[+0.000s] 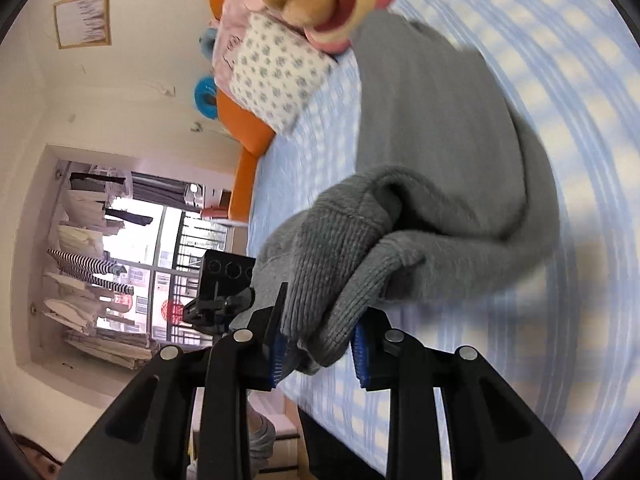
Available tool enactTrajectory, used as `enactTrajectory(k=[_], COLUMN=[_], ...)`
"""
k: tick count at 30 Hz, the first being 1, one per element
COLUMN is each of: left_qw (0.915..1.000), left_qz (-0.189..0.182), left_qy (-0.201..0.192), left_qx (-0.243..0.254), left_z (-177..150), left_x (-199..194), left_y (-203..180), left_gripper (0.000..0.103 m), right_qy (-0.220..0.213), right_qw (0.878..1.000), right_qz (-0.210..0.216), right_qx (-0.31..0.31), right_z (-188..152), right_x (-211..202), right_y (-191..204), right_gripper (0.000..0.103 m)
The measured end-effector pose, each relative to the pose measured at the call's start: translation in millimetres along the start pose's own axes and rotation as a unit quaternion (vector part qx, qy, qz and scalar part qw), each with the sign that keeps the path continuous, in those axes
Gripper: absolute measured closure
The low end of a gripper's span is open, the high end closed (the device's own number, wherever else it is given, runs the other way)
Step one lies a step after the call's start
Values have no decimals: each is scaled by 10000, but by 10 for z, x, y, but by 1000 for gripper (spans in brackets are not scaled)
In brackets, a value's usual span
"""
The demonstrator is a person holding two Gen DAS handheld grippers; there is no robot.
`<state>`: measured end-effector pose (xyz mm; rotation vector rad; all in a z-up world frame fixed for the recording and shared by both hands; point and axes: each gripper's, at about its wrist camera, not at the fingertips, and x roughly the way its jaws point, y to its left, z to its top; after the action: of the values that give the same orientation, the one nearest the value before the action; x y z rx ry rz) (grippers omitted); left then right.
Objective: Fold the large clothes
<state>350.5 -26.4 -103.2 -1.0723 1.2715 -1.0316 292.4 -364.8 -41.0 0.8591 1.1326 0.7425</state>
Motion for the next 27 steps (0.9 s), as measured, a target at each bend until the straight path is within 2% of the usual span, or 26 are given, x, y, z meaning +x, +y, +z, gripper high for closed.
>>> enactTrajectory(k=[3,6,9,14,17,22,25,27], left_qw=[9998,9997,9991,9947,9891,9863,9890,9911], left_qz=[140,237,285,271,150,37,271,565], left_qy=[-82,-106,-178,-408,-536,-630,-554,-566], left_qx=[114,8,-249,-901,-1366,-1526,-1343,-1061], left_z=[407,803,1156,1748,1970,2081,2090,2076], left_x=[-20,-26,27,94,116,215,208,193], left_y=[-185,-178,-48,374,759,1041,909,682], left_gripper=[73,73,73,73,72,72,69,59], right_qy=[-144,-226,-269,-316,-277,-367,-361,-407], right_qw=[9998,9997,9992,9976,9954,9924,9934,9945], right_qz=[-89,-126,-200,-272,-290,-276,-269,-316], right_qx=[-80,13,195,556,872,1138,1055,910], right_z=[438,831,1212,1755,1995,2114,2149,2164], right_x=[38,81,225,573,778,949,934,864], right_y=[124,95,-25,-345,-632,-889,-796,-659], right_gripper=[76,77,77,77,77,74,56,31])
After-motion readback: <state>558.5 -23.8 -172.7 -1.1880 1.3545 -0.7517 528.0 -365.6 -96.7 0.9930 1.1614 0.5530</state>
